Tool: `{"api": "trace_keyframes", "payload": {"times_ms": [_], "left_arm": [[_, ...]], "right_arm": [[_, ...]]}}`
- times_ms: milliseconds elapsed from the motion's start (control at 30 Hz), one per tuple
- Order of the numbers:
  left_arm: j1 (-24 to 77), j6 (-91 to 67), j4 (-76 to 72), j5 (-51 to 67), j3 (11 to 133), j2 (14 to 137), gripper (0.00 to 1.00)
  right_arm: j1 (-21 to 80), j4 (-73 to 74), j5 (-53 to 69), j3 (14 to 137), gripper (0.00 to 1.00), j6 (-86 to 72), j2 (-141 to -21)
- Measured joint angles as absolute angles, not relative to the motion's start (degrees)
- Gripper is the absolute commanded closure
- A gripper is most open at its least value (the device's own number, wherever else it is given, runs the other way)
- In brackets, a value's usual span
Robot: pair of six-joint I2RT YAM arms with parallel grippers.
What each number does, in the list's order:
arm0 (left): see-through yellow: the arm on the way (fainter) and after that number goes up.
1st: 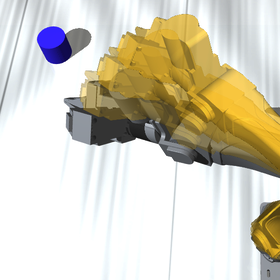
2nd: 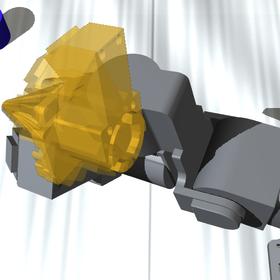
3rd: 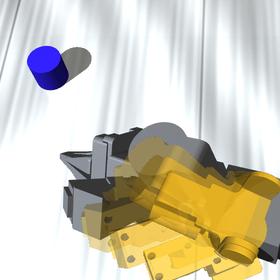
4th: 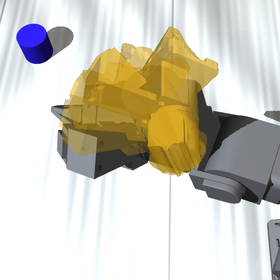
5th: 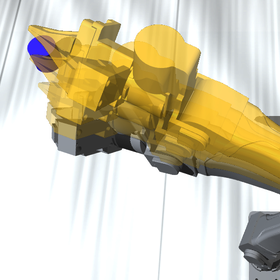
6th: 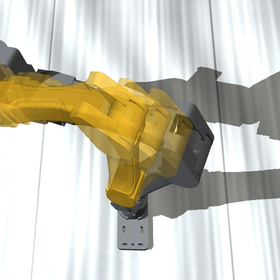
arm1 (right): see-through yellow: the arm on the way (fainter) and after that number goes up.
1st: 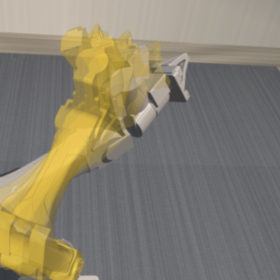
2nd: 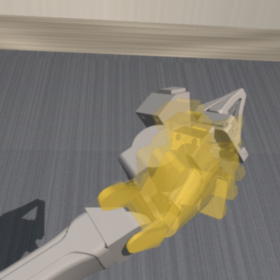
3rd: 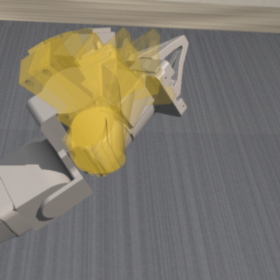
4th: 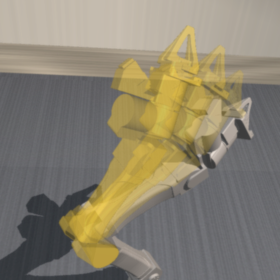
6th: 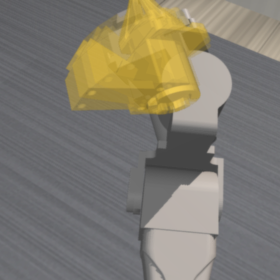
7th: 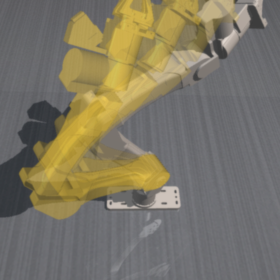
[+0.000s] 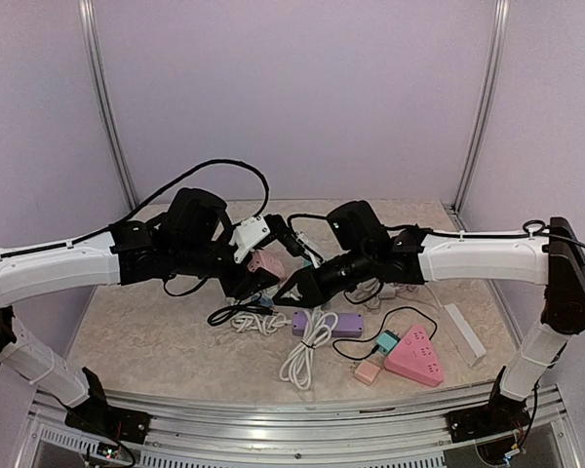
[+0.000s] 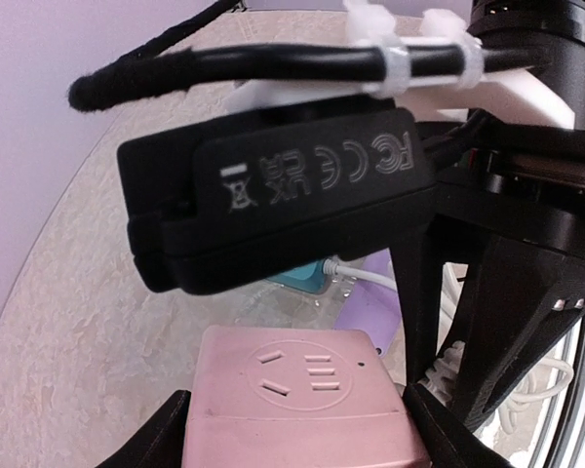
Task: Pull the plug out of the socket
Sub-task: Remove the plug from the socket.
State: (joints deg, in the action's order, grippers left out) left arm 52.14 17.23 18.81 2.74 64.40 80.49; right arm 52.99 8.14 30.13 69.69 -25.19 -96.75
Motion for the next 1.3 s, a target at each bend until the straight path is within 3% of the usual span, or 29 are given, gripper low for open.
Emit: {"api": "trace_keyframes", "payload": {"times_ms": [367,733,767,867,1000,1133,1300], "left_arm": [[52.82,16.64,18.02,0.16,64.66,81.3,0.96],[46.85,11.16,19.25,8.71,65.39,81.06,0.96],[46.85,11.16,19.16,8.86,65.39,81.03,0.96],[46.83,10.87,18.87,9.26,65.52,81.01,0.96],[45.63,10.31,22.48,9.65,67.29,81.54,0.96],[43.88,8.78,25.8,10.26,68.42,84.01,0.97],[40.6,4.4,28.25,13.3,69.17,86.61,0.97]], "right_arm": [[52.36,9.08,30.7,69.45,1.0,-24.49,-96.44],[54.61,0.95,23.75,66.39,1.0,-28.49,-94.91],[54.7,1.15,23.16,66.39,0.96,-28.49,-94.72],[55.09,2.83,20.93,66.96,0.61,-28.42,-94.02],[54.81,4.97,15.68,67.94,0.28,-28.6,-91.94],[53.89,6.07,10.15,68.49,0.21,-28.91,-88.09],[54.0,6.09,5.87,67.85,0.27,-30.39,-84.58]]}}
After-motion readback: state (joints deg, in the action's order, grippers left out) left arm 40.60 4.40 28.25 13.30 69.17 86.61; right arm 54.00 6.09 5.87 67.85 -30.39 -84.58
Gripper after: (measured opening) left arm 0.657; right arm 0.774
